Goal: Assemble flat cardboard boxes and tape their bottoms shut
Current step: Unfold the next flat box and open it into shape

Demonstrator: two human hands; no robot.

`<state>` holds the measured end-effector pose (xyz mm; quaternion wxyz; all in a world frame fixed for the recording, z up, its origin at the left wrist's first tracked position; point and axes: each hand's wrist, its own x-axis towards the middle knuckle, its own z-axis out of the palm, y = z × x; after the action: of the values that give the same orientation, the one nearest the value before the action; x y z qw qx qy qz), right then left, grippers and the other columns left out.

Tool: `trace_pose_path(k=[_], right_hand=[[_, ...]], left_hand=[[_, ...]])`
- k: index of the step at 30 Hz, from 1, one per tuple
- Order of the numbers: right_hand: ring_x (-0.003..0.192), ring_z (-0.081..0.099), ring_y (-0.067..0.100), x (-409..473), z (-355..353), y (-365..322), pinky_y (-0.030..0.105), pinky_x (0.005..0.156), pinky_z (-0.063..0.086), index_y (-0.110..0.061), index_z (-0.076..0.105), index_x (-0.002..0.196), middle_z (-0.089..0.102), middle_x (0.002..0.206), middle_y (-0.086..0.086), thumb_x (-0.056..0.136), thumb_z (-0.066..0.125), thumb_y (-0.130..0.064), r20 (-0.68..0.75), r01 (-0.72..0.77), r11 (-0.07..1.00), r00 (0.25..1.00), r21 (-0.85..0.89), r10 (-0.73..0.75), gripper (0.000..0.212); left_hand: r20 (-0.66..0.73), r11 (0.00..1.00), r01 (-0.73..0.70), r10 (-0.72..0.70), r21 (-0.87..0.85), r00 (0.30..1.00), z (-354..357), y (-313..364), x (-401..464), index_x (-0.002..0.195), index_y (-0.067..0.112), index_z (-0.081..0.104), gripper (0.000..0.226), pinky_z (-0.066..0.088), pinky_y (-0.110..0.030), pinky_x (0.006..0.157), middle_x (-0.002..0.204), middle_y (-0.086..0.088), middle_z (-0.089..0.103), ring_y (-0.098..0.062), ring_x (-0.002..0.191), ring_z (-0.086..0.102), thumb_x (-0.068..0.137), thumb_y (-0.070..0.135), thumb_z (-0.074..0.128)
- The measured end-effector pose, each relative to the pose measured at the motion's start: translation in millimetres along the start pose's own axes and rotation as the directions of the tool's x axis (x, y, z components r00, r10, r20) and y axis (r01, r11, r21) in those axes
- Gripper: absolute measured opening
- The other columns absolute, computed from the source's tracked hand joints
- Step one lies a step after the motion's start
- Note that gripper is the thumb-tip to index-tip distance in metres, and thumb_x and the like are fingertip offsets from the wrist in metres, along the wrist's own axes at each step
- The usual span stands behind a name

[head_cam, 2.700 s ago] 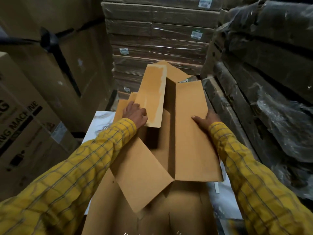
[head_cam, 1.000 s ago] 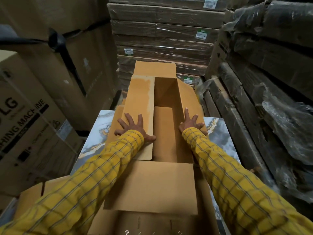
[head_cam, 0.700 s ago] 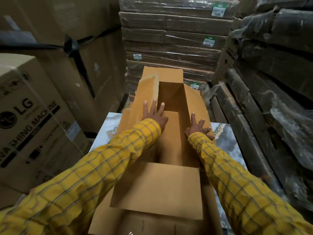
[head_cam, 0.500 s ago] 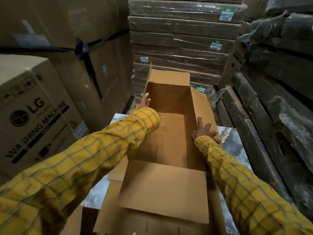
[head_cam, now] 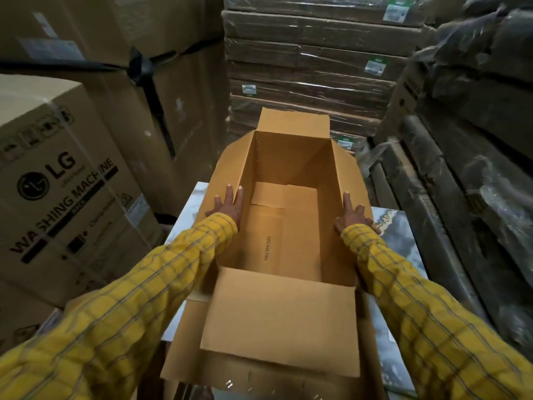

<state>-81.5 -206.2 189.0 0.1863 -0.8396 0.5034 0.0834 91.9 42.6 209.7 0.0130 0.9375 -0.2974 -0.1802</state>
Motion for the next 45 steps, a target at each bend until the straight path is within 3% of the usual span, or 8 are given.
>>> trace_pose_path(k=[13, 19, 25, 29, 32, 37, 42, 45], right_hand=[[0.143, 0.026, 0.048, -39.8, 20.6, 30.0, 0.066, 0.113, 0.026, -0.046, -0.012, 0.155, 0.007, 0.166, 0.009, 0.1, 0.047, -0.036, -0.068, 0.045, 0.999, 0.997, -0.014, -0.046, 0.081], [0.14, 0.031, 0.046, -43.9, 22.3, 36.6, 0.056, 0.112, 0.035, -0.038, 0.001, 0.159, 0.019, 0.162, 0.013, 0.099, 0.049, -0.036, -0.129, 0.1, 0.994, 0.987, 0.054, -0.092, 0.077], [0.148, 0.029, 0.03, -67.7, 24.0, 62.6, 0.041, 0.123, 0.02, -0.012, 0.038, 0.154, 0.033, 0.16, 0.013, 0.105, 0.049, -0.032, -0.263, 0.342, 0.856, 0.931, 0.387, -0.253, 0.054], [0.146, 0.035, 0.018, -116.0, 18.6, 93.8, 0.037, 0.125, 0.021, -0.029, 0.051, 0.147, 0.039, 0.158, -0.007, 0.1, 0.049, -0.008, -0.14, 0.269, 0.646, 0.959, 0.715, -0.245, 0.051], [0.152, 0.021, 0.014, -133.7, 7.3, 128.8, 0.04, 0.125, 0.022, -0.04, 0.03, 0.155, 0.02, 0.164, -0.015, 0.085, 0.059, 0.005, 0.096, 0.34, 0.72, 0.866, 0.605, -0.49, 0.088], [0.147, -0.022, 0.016, -147.7, 8.5, 152.3, 0.041, 0.122, 0.004, -0.035, -0.021, 0.154, -0.029, 0.162, -0.009, 0.071, 0.09, -0.022, 0.378, 0.584, 0.804, 0.723, 0.114, -0.578, 0.139], [0.152, 0.012, 0.016, -146.7, 13.3, 150.3, 0.045, 0.125, 0.021, -0.034, 0.014, 0.156, 0.01, 0.167, -0.003, 0.066, 0.094, -0.019, 0.133, 0.519, 0.767, 0.789, 0.378, -0.6, 0.122], [0.142, 0.039, 0.021, -153.0, 12.3, 139.7, 0.032, 0.111, 0.039, -0.029, 0.045, 0.144, 0.044, 0.149, -0.002, 0.073, 0.089, -0.028, 0.071, 0.29, 0.708, 0.899, 0.644, -0.432, 0.084]], left_hand=[[-0.081, 0.975, 0.099, -0.085, 0.198, 0.993, 43.3, 9.7, -28.9, 0.154, 0.017, -0.023, 0.113, 0.013, -0.065, 0.118, 0.162, -0.016, -0.022, -0.047, 0.149, -0.011, 0.087, 0.01, 0.068], [-0.104, 0.961, -0.007, 0.037, 0.277, 0.994, 26.3, 5.4, -3.4, 0.158, 0.015, -0.002, 0.094, 0.007, -0.065, 0.118, 0.162, -0.015, -0.023, -0.044, 0.149, -0.018, 0.09, 0.02, 0.063], [-0.092, 0.953, -0.073, 0.105, 0.296, 0.99, 28.4, 0.0, -9.1, 0.159, 0.01, 0.001, 0.099, 0.001, -0.051, 0.124, 0.161, -0.019, -0.025, -0.037, 0.151, -0.018, 0.088, 0.026, 0.068], [-0.073, 0.958, -0.12, 0.144, 0.261, 0.987, 29.2, -8.4, -16.6, 0.158, 0.009, -0.004, 0.103, -0.001, -0.05, 0.124, 0.161, -0.018, -0.027, -0.037, 0.151, -0.018, 0.087, 0.022, 0.069], [-0.085, 0.979, -0.129, 0.143, 0.156, 0.986, 29.1, -11.9, -16.8, 0.159, 0.011, -0.004, 0.098, 0.003, -0.051, 0.124, 0.163, -0.012, -0.025, -0.033, 0.152, -0.016, 0.092, 0.028, 0.065], [-0.041, 0.989, -0.147, 0.147, -0.015, 0.988, 17.7, -10.9, -20.1, 0.158, 0.017, -0.01, 0.09, 0.006, -0.06, 0.119, 0.164, -0.004, -0.024, -0.031, 0.153, -0.013, 0.098, 0.057, 0.044], [-0.062, 0.908, -0.071, 0.05, -0.414, 0.997, 3.8, -4.7, -24.5, 0.159, 0.02, -0.004, 0.074, 0.0, -0.058, 0.121, 0.167, 0.003, -0.012, -0.026, 0.154, -0.008, 0.102, 0.061, 0.018], [0.08, 0.535, 0.099, -0.059, -0.839, 0.995, -1.6, -11.2, -19.4, 0.156, 0.026, 0.028, 0.083, 0.016, -0.046, 0.123, 0.163, -0.002, 0.024, -0.03, 0.149, 0.024, 0.092, 0.078, 0.027]])
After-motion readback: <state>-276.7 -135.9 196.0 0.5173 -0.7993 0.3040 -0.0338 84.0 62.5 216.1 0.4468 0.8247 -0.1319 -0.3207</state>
